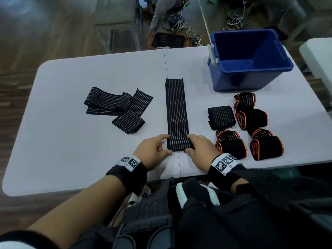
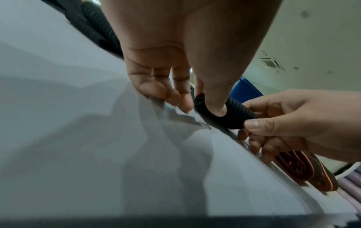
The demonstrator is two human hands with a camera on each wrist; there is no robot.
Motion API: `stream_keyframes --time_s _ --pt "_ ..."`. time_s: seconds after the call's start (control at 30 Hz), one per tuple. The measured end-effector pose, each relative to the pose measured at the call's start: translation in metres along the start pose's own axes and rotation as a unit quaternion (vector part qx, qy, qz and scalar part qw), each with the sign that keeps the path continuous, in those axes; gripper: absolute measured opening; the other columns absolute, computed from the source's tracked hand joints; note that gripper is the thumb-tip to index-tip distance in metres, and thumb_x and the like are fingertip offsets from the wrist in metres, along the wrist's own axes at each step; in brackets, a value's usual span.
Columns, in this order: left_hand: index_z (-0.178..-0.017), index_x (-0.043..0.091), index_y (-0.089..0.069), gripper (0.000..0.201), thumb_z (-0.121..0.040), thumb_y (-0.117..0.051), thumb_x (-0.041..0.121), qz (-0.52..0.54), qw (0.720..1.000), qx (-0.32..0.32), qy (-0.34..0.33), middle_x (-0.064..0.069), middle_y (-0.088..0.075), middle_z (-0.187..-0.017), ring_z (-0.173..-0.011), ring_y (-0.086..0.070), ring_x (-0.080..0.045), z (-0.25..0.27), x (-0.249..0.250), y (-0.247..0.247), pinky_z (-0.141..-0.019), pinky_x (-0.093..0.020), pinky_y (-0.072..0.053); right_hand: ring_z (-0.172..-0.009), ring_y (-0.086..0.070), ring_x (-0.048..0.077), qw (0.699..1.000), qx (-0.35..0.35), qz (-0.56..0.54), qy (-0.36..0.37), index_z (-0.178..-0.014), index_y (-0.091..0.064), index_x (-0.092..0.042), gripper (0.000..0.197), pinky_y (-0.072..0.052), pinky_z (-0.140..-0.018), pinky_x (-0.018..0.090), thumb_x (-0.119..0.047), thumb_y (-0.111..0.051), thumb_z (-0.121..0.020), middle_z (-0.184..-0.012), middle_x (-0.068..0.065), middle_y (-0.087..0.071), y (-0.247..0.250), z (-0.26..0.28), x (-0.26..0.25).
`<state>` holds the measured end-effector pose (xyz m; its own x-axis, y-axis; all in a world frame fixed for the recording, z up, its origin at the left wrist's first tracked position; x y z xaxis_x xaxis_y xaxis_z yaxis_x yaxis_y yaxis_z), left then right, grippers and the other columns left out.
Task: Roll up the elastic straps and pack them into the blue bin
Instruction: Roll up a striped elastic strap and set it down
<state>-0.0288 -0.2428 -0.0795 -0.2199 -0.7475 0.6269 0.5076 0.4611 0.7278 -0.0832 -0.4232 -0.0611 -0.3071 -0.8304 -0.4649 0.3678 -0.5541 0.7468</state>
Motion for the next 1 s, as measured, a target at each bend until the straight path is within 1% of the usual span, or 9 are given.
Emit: stream_keyframes --time_s 0.17,0.23,0.33,0.43,0.53,0.63,0.77,0.87,1.0 --pt "-0.097 0.030 -0.072 0.015 -0.095 -0.064 0.043 0.084 0.995 -0.006 0.048 0.012 -0.068 -0.074 -0.069 -0.060 0.003 -0.002 -0.005 0.003 -0.066 -0.019 -0.040 -0.099 -0.058 0.028 1.000 -0.002 -0.003 -0.026 -0.106 -0.059 -0.010 0.033 -0.048 -0.084 0.038 -0.041 -0.048 -0.100 -0.106 0.010 -0.058 0.000 -0.005 0.001" --pt "-0.080 0.028 -0.071 0.024 -0.094 -0.064 0.047 0.095 0.994 -0.012 0.060 0.009 -0.068 -0.068 -0.063 -0.058 -0.002 -0.004 -0.005 0.003 -0.062 -0.022 -0.042 -0.094 -0.059 0.027 0.999 0.009 -0.013 -0.033 -0.100 -0.059 -0.011 0.032 -0.049 -0.080 0.036 -0.041 -0.048 -0.100 -0.100 0.009 -0.062 0.001 -0.005 0.002" --pt "-0.072 0.022 -0.071 0.037 -0.091 -0.064 0.053 0.092 0.992 -0.021 0.081 0.002 -0.071 -0.069 -0.061 -0.060 -0.008 -0.008 -0.008 0.004 -0.061 -0.029 -0.050 -0.087 -0.059 0.025 0.997 0.027 -0.037 -0.055 -0.091 -0.055 -0.014 0.027 -0.049 -0.076 0.034 -0.040 -0.052 -0.099 -0.091 0.005 -0.061 0.003 -0.006 0.004" --pt "-0.071 0.018 -0.072 0.047 -0.089 -0.062 0.060 0.076 0.993 -0.035 0.084 -0.004 -0.073 -0.072 -0.067 -0.068 -0.019 -0.011 -0.009 0.003 -0.069 -0.039 -0.057 -0.092 -0.062 0.028 0.995 0.048 -0.056 -0.066 -0.103 -0.054 -0.011 0.028 -0.052 -0.080 0.037 -0.038 -0.057 -0.096 -0.098 0.008 -0.066 0.005 -0.008 0.005" --pt "-0.075 0.019 -0.071 0.045 -0.088 -0.062 0.061 0.046 0.994 -0.033 0.089 -0.002 -0.073 -0.071 -0.070 -0.068 -0.019 -0.013 -0.004 0.005 -0.071 -0.041 -0.058 -0.092 -0.064 0.028 0.994 0.070 -0.073 -0.047 -0.122 -0.044 -0.013 0.036 -0.052 -0.078 0.037 -0.032 -0.059 -0.096 -0.102 0.009 -0.066 0.008 -0.006 0.001" --pt "-0.099 0.026 -0.063 0.028 -0.086 -0.071 0.049 0.048 0.996 0.021 0.067 0.006 -0.069 -0.069 -0.069 -0.063 -0.007 -0.011 0.005 0.014 -0.070 -0.031 -0.053 -0.078 -0.063 0.025 0.996 0.075 -0.043 -0.017 -0.124 -0.039 -0.018 0.034 -0.052 -0.071 0.039 -0.030 -0.056 -0.097 -0.087 0.007 -0.065 0.007 -0.004 -0.003" --pt "-0.120 0.028 -0.065 0.042 -0.084 -0.075 0.046 0.015 1.000 0.024 0.003 0.008 -0.068 -0.079 -0.079 -0.063 -0.005 -0.010 0.015 0.018 -0.080 -0.030 -0.053 -0.096 -0.063 0.025 0.998 0.048 -0.029 -0.018 -0.131 -0.048 -0.019 0.046 -0.052 -0.082 0.038 -0.044 -0.058 -0.094 -0.104 0.008 -0.066 0.003 -0.005 -0.001" --pt "-0.128 0.028 -0.063 0.066 -0.071 -0.081 0.055 -0.042 0.998 -0.025 -0.036 0.009 -0.062 -0.091 -0.085 -0.060 -0.010 -0.010 0.013 0.012 -0.083 -0.035 -0.053 -0.106 -0.060 0.021 1.000 0.015 -0.009 -0.011 -0.130 -0.053 -0.020 0.068 -0.052 -0.089 0.036 -0.059 -0.072 -0.077 -0.114 0.003 -0.060 -0.001 -0.003 -0.003" --pt "-0.140 0.035 -0.052 0.080 -0.068 -0.085 0.048 -0.069 0.995 -0.044 -0.052 0.011 -0.051 -0.111 -0.104 -0.053 -0.011 -0.007 0.005 0.005 -0.093 -0.031 -0.048 -0.120 -0.051 0.024 0.999 -0.018 0.026 -0.009 -0.141 -0.042 -0.017 0.084 -0.048 -0.100 0.038 -0.047 -0.080 -0.073 -0.128 0.004 -0.047 -0.006 -0.001 -0.005"
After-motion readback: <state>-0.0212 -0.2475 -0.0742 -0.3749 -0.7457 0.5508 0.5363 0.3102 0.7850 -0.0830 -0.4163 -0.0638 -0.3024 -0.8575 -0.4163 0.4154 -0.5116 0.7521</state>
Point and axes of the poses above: each hand's wrist, its own z-axis away from the middle knuckle, its own y-axis out of the back of the hand, x = y × z, the point moved 6 cm from there along -z, towards the middle knuckle
